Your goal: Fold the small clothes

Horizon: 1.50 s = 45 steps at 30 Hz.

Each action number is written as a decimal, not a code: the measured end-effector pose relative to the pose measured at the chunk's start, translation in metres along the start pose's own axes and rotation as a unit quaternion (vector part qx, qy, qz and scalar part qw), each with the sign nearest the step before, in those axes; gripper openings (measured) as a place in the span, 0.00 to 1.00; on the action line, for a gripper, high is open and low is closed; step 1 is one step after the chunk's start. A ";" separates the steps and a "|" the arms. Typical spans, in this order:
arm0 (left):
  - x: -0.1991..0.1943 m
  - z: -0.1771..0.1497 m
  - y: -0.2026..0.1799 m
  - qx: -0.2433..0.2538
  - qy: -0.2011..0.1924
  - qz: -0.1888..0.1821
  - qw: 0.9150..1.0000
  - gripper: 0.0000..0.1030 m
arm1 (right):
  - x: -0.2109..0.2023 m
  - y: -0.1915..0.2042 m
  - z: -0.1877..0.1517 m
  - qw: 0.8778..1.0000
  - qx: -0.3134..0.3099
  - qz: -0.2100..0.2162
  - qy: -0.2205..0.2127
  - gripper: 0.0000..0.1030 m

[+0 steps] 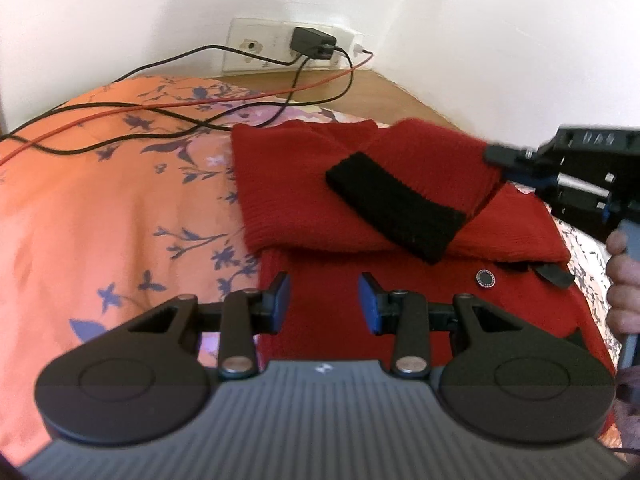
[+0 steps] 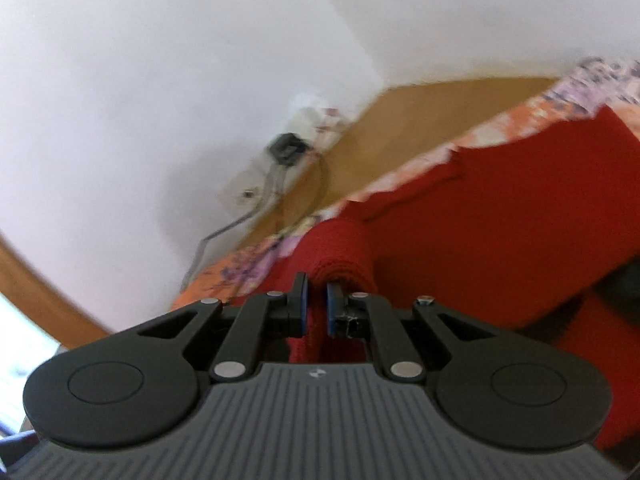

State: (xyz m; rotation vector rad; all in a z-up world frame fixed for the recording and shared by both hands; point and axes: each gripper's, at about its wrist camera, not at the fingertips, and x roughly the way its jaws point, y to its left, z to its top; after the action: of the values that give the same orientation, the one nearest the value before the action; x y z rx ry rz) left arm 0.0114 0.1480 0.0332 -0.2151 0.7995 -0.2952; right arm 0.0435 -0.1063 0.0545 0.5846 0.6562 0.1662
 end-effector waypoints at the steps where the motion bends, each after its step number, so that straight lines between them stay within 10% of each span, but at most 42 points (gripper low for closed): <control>1: 0.003 0.000 -0.001 0.002 0.001 -0.001 1.000 0.38 | 0.003 -0.006 -0.002 1.000 0.005 -0.007 0.003 0.09; 11: 0.020 -0.001 -0.002 0.014 0.016 0.004 1.000 0.38 | 0.023 -0.034 -0.016 0.997 -0.023 -0.072 0.030 0.13; 23: 0.020 0.000 -0.002 0.022 0.012 -0.002 1.000 0.38 | -0.015 0.013 -0.013 0.990 -0.118 -0.052 0.052 0.50; 45: 0.026 0.000 0.001 0.025 0.019 -0.008 0.999 0.38 | 0.069 0.069 -0.066 0.930 -0.337 -0.107 0.100 0.71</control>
State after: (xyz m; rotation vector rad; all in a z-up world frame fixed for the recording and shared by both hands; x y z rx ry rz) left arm 0.0282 0.1402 0.0154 -0.1701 0.8269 -0.3348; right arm 0.0595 0.0034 0.0147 -0.1707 0.8016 0.2338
